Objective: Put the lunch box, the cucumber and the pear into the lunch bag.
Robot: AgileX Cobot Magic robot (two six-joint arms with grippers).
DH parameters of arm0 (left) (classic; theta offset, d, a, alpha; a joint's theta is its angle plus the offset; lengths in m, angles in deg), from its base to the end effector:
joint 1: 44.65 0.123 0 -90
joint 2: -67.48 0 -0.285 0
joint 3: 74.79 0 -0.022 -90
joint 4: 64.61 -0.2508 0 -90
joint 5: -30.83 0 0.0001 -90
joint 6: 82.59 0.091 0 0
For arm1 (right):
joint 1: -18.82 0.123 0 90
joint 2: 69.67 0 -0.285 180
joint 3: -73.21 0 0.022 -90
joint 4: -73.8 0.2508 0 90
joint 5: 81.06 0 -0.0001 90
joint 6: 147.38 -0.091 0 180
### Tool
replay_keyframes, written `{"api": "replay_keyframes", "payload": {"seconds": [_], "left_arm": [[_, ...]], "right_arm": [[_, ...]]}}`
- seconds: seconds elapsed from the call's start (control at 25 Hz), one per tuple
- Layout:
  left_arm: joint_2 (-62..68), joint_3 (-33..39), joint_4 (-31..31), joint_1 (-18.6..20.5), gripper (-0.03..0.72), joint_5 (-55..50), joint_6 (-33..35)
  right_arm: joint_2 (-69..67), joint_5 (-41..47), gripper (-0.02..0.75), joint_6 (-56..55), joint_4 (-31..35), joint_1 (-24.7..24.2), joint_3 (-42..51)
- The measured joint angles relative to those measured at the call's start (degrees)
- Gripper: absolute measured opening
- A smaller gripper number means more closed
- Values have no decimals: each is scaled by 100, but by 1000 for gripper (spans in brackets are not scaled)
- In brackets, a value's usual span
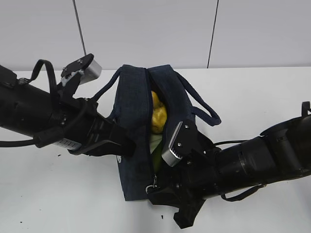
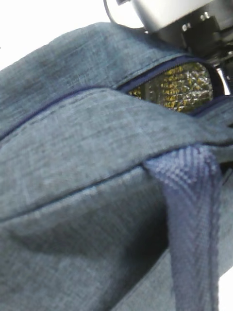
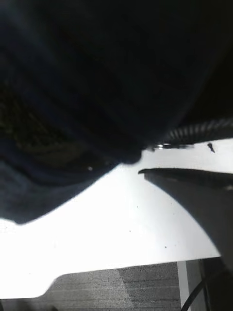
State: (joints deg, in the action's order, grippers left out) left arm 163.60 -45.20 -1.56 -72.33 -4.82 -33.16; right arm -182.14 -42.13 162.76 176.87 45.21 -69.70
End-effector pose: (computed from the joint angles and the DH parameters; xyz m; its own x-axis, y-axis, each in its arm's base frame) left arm 0.2373 -0.1780 0.2152 -0.8053 0.2792 -0.5230 0.5558 0.6626 -0.5020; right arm 0.2457 0.1842 0.1269 -0.3386 -0.5203 -0.7840 -0.9214 0.3522 0.1641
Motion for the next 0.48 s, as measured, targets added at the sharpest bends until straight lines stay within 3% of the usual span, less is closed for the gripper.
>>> {"api": "replay_keyframes", "payload": {"seconds": [0.2, 0.48], "left_arm": [[0, 0, 0, 0, 4, 0, 0], [0, 0, 0, 0, 4, 0, 0]], "right_arm": [[0, 14, 13, 4, 0, 0, -9], [0, 103, 6, -32, 0, 0, -9]]}}
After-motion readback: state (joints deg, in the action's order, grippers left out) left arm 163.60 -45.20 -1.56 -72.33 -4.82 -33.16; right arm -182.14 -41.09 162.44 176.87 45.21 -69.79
